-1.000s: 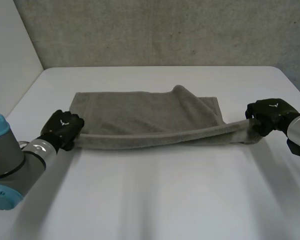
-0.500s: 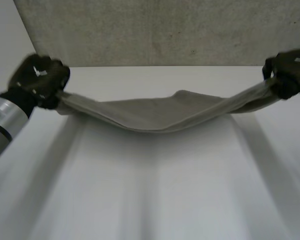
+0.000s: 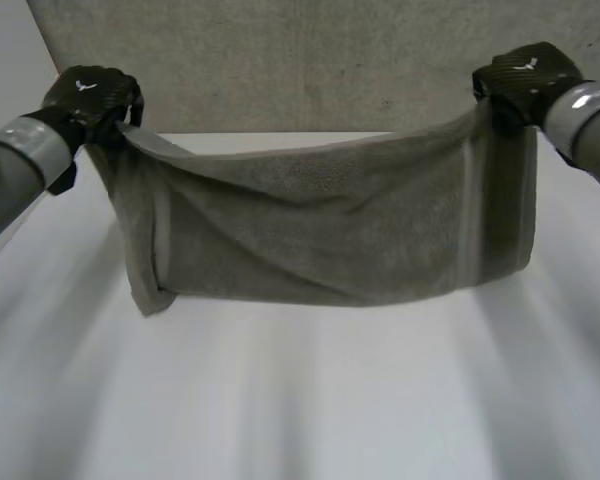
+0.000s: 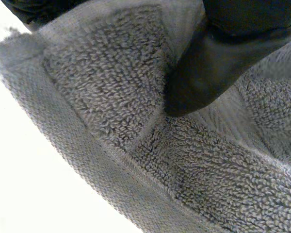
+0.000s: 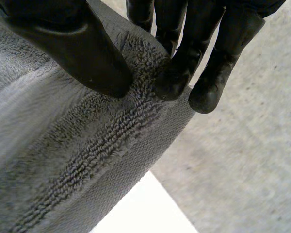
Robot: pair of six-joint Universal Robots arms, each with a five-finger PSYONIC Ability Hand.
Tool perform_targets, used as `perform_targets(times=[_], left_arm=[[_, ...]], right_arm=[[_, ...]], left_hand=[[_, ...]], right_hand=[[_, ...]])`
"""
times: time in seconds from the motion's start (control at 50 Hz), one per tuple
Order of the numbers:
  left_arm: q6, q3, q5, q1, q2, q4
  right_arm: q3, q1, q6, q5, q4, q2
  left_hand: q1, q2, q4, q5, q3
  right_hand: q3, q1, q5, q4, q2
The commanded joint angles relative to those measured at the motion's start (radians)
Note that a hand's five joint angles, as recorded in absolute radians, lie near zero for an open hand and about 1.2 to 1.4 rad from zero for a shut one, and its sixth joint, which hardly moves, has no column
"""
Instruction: Fold the towel.
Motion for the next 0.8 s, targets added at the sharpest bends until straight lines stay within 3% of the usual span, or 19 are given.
perform_targets(times=[0.02,0.12,0.2,0.46,0.56,0.62,0.66,0.8], left_arm=[[-0.091,0.485,-0.072,-0.042,-0.147,0.008],[-0.222,0.641,-0.118,-0.058,-0.130,0.081],[-0.265,0.617,-0.141,-0.061,-0.099,0.153],[-0.259,0.153,-0.121,-0.042,-0.050,0.273],[-0.202,-0.150,-0.066,-0.027,-0.052,0.377],[-0.170,-0.218,-0.042,-0.025,-0.056,0.414],[-0.097,-0.337,0.006,-0.024,-0.062,0.481],[0.023,-0.480,0.057,-0.004,-0.047,0.505]], right_arm=[[-0.363,0.035,0.010,0.106,-0.222,0.147],[-0.372,0.035,0.082,0.126,-0.377,0.086],[-0.275,0.035,0.147,0.113,-0.425,0.026],[0.118,0.023,0.165,-0.035,-0.445,-0.022],[0.352,0.015,0.148,-0.119,-0.468,-0.022],[0.417,0.005,0.133,-0.147,-0.483,-0.020],[0.539,-0.012,0.085,-0.208,-0.524,-0.016],[0.698,-0.041,-0.008,-0.249,-0.538,-0.046]], left_hand=[[0.136,0.053,0.036,0.110,0.052],[0.136,0.053,0.036,0.110,0.052],[0.136,0.053,0.036,0.110,0.052],[0.136,0.053,0.036,0.110,0.052],[0.136,0.053,0.036,0.110,0.052],[0.136,0.053,0.036,0.110,0.052],[0.136,0.053,0.036,0.110,0.052],[0.136,0.053,0.036,0.110,0.052]], right_hand=[[0.064,0.068,0.058,0.059,0.092],[0.064,0.068,0.058,0.059,0.092],[0.064,0.068,0.058,0.059,0.092],[0.064,0.068,0.058,0.059,0.092],[0.064,0.068,0.058,0.059,0.092],[0.064,0.068,0.058,0.059,0.092],[0.064,0.068,0.058,0.059,0.092],[0.064,0.068,0.058,0.059,0.092]])
